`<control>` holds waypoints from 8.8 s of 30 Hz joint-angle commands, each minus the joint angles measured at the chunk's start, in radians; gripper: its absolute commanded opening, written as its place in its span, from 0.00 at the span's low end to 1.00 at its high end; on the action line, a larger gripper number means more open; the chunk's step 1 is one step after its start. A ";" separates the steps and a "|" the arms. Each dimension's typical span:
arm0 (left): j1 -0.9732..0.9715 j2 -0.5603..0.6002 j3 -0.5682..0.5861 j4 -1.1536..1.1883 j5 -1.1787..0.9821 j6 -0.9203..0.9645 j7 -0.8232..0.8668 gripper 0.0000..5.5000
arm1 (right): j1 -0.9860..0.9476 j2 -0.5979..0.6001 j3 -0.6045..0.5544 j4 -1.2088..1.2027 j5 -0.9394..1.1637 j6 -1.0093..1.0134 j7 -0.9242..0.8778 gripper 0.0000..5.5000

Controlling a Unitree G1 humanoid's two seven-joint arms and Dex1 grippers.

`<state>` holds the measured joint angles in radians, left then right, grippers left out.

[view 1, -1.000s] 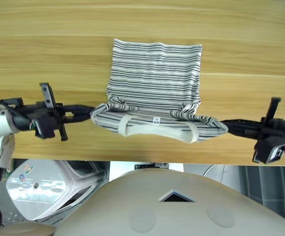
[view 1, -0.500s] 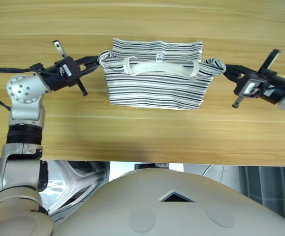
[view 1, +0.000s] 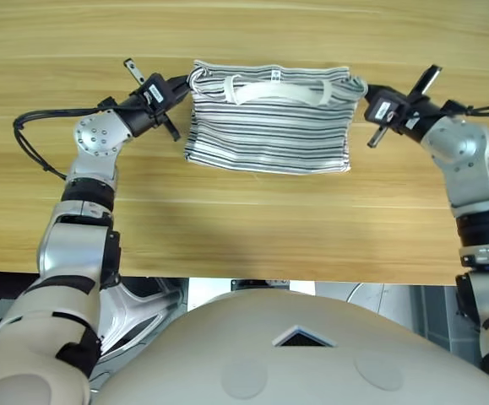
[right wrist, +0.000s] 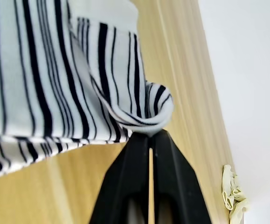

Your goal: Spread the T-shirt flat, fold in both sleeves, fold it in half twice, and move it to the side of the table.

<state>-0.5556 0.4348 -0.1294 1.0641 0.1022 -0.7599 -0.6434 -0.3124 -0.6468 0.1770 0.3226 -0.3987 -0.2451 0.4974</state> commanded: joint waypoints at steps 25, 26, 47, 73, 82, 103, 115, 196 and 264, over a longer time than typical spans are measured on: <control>-0.102 -0.134 0.035 0.235 0.084 0.107 0.249 0.31 | -0.215 0.216 -0.022 0.606 0.132 -0.128 -0.215 0.06; -0.101 -0.139 0.049 0.235 0.070 0.111 0.235 0.34 | -0.217 0.221 -0.041 0.600 0.157 -0.134 -0.212 0.11; -0.087 -0.205 0.506 -0.003 -0.542 0.140 -0.385 0.66 | -0.080 0.178 -0.087 0.259 0.258 -0.288 -0.027 0.63; 0.052 -0.256 0.303 -0.070 -0.407 -0.061 -0.398 0.36 | 0.455 -0.287 0.219 -0.691 0.381 -0.294 0.409 0.00; 0.056 -0.261 0.294 -0.045 -0.394 -0.072 -0.380 0.36 | 0.266 -0.044 0.182 -0.591 0.253 -0.118 0.258 0.00; 0.064 -0.294 0.274 -0.040 -0.382 -0.083 -0.358 0.36 | -0.073 0.312 0.287 0.084 -0.064 -0.068 -0.082 0.00; 0.069 -0.300 0.259 -0.032 -0.382 -0.086 -0.349 0.36 | -0.129 0.311 0.251 0.252 -0.061 -0.098 -0.175 0.00; 0.179 -0.213 0.170 -0.294 -0.410 -0.041 -0.421 0.36 | -0.064 0.313 0.444 0.165 -0.060 -0.058 0.127 0.00; 0.236 -0.224 0.147 -0.379 -0.416 -0.015 -0.385 0.36 | 0.240 -0.011 0.074 -0.323 0.241 -0.029 0.061 0.00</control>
<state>-0.3139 0.2049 0.0184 0.6727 -0.3187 -0.7782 -1.0316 -0.0262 -0.7009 0.3188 0.0334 -0.1995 -0.3036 0.6083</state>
